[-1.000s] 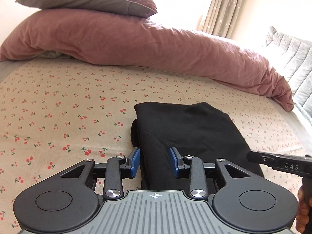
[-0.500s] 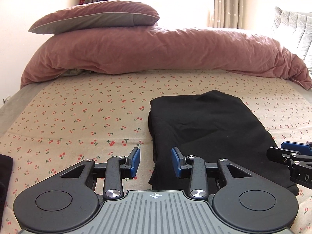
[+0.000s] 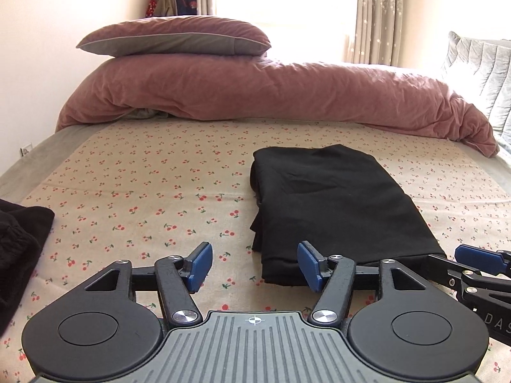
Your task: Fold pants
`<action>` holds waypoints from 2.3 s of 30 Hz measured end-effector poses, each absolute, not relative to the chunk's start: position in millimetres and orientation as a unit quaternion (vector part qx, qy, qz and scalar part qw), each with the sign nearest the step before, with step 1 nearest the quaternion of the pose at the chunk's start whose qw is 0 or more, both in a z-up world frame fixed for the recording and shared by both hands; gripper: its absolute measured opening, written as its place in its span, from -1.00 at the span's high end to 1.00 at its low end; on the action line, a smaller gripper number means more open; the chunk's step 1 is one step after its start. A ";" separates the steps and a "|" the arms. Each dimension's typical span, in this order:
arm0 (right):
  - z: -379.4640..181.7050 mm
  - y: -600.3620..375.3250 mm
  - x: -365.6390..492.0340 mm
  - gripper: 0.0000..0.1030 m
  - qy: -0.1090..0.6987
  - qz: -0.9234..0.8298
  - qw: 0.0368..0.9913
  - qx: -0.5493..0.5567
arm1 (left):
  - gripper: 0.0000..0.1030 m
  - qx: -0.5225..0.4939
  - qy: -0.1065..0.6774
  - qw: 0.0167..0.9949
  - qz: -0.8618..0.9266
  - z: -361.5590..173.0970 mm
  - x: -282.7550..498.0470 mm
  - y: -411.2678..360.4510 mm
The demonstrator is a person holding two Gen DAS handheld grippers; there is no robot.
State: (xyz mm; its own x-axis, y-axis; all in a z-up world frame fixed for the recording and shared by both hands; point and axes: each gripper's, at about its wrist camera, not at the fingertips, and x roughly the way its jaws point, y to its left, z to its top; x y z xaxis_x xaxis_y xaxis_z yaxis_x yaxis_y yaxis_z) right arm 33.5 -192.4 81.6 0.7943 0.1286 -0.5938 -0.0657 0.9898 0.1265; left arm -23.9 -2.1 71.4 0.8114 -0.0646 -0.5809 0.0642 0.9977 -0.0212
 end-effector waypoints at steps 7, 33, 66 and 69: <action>79.3 -189.3 31.5 -0.52 0.311 0.040 0.949 0.038 | -0.44 0.006 0.307 0.951 -0.024 61.0 -13.2 -1.2; 62.7 -191.2 36.5 -0.95 0.331 0.001 0.944 0.015 | -0.93 -0.005 0.325 0.945 -0.030 53.0 -9.4 1.3; 62.0 -193.8 36.3 -0.95 0.334 0.003 0.943 0.012 | -1.00 0.016 0.324 0.945 -0.028 51.2 -11.9 -4.6; 61.8 -194.1 36.2 -0.95 0.332 0.003 0.943 0.012 | -1.00 0.015 0.324 0.946 -0.029 51.8 -12.2 -4.1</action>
State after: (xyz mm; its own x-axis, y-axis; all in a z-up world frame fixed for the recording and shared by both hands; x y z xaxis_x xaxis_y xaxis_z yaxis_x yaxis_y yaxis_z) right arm 36.2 -194.1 61.8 0.7794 0.0129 -0.6265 0.0032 0.9997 0.0246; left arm -12.2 -4.1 51.8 0.7889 -0.0441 -0.6129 0.0639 0.9979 0.0104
